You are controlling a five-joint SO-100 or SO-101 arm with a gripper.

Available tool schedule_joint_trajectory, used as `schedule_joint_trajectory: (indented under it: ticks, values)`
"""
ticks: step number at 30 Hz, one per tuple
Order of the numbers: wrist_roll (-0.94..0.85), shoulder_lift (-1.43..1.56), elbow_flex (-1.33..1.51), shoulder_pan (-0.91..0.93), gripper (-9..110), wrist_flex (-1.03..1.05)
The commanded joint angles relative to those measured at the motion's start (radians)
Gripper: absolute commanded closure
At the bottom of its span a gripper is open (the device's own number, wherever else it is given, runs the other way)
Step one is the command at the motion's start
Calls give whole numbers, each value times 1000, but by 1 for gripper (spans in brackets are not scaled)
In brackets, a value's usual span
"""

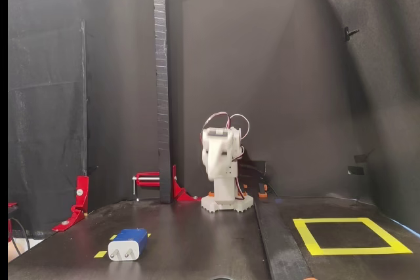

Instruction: Grasp the block and place it in the designated area.

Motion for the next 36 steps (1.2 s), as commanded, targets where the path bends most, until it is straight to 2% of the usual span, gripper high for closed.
schedule_joint_trajectory:
  ticks: [1, 6, 16, 36]
  values:
    - [-8, 6, 6, 0, 101, -109]
    - [-8, 6, 6, 2, 101, -189]
    - [-8, 5, 6, 48, 101, -161]
    - [-8, -2, 6, 571, 101, -69]
